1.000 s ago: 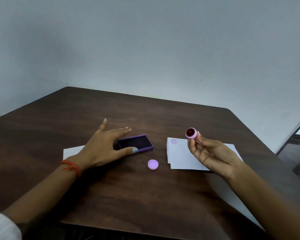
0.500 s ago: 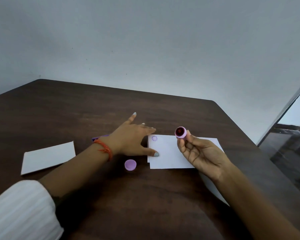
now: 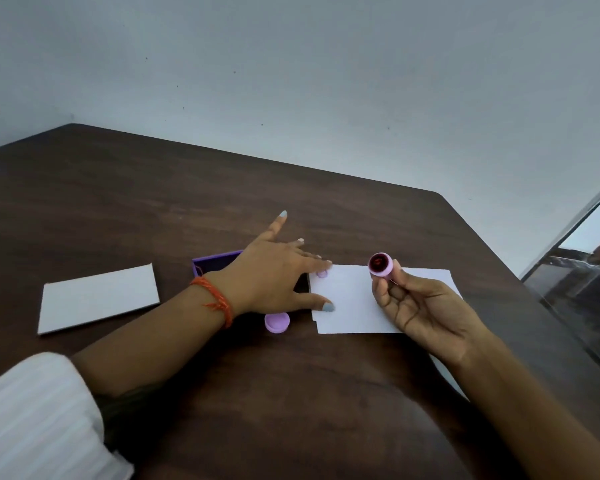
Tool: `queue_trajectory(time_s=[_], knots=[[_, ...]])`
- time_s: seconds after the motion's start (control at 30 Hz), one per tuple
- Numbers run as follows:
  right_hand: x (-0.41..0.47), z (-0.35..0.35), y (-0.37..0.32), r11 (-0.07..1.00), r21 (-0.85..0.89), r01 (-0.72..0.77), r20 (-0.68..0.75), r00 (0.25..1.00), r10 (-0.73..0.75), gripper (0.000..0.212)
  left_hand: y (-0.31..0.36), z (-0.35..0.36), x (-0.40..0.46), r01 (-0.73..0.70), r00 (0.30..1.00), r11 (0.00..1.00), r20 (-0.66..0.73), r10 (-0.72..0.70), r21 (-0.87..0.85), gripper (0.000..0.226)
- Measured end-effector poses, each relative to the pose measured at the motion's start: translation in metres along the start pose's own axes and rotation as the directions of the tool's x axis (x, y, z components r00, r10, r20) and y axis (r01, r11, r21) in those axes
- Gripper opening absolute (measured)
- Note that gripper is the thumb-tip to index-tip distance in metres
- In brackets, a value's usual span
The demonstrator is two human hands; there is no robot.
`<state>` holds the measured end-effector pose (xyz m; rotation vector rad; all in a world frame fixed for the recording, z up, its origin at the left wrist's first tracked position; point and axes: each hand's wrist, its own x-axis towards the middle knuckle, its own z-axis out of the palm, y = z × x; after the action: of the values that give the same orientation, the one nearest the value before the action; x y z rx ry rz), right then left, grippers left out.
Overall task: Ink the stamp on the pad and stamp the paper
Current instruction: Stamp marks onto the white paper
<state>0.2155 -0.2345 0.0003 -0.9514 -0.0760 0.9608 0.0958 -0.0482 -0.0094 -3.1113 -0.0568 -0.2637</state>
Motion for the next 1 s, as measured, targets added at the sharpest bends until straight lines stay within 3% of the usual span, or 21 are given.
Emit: queue_trajectory(time_s=[0.17,0.3,0.43,0.63,1.0], knots=[[0.0,-0.002,-0.009,0.997,-0.054,0.06,-0.051,0.997,-0.063,0.014,0.014,0.001,0.0,-0.032,0.999,0.999,0.01,0.031,0.037,0.078],[0.006,0.007,-0.009,0.92,-0.358,0.158,-0.051,0.981,-0.188,0.017,0.016,0.001,0.001,-0.01,1.0,0.999,0.003,0.01,0.049,0.081],[0.016,0.025,-0.004,0.695,-0.688,0.211,-0.023,0.95,-0.312,0.011,0.016,0.0,0.0,0.002,1.0,0.998,-0.003,-0.002,0.067,0.083],[0.023,0.033,0.01,0.347,-0.893,0.288,0.102,0.878,-0.467,0.01,0.017,-0.001,-0.001,0.013,1.0,0.989,-0.026,-0.009,0.145,0.091],[0.026,0.034,0.013,-0.154,-0.94,0.304,0.338,0.773,-0.536,0.02,0.017,-0.003,-0.001,0.011,1.0,0.98,0.026,-0.016,0.2,0.095]])
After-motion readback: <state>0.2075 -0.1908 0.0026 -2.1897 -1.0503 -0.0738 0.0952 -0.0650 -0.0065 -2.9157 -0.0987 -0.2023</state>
